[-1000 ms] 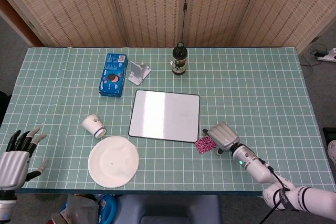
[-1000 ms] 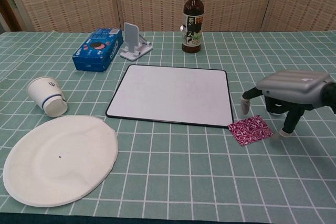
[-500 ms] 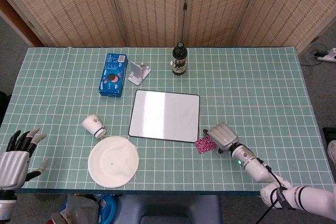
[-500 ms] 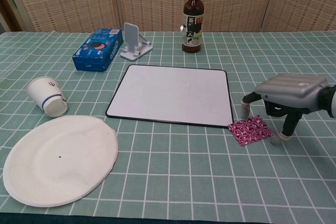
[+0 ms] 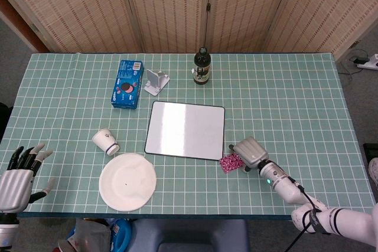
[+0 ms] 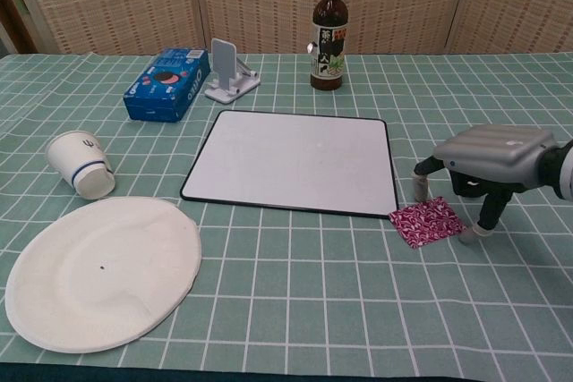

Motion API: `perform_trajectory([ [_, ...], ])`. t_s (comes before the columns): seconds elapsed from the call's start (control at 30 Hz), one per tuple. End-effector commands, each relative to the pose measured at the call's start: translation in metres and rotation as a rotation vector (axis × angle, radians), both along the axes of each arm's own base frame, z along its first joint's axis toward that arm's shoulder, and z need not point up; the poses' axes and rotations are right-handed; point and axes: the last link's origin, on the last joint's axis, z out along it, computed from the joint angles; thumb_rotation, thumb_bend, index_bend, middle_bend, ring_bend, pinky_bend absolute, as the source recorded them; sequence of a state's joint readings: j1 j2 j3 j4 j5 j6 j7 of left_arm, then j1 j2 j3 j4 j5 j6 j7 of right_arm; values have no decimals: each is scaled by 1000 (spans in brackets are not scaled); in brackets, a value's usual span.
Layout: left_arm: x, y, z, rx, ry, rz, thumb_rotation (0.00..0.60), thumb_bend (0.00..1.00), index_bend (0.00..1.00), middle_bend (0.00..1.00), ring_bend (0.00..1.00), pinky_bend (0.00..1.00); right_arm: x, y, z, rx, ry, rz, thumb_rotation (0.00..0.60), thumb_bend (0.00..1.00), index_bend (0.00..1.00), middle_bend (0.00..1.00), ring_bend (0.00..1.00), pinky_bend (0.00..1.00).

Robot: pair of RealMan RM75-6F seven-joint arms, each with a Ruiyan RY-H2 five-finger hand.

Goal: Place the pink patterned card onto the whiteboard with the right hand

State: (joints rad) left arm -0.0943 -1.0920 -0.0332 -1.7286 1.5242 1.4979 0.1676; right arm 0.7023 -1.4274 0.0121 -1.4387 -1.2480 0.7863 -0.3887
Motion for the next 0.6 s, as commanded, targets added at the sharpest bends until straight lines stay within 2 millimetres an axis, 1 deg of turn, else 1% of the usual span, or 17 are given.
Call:
perform_trajectory([
  [0.03, 0, 0, 0, 0, 0, 1, 600, 293, 190, 105, 118, 48, 0, 0, 0, 1, 3, 3, 600, 151, 370, 971, 1000, 964],
  [0.6, -1, -1, -1, -2, 1, 5, 600, 293, 190, 105, 118, 48, 1, 3, 0, 8, 4, 12, 600, 187, 414, 972, 1000, 964],
])
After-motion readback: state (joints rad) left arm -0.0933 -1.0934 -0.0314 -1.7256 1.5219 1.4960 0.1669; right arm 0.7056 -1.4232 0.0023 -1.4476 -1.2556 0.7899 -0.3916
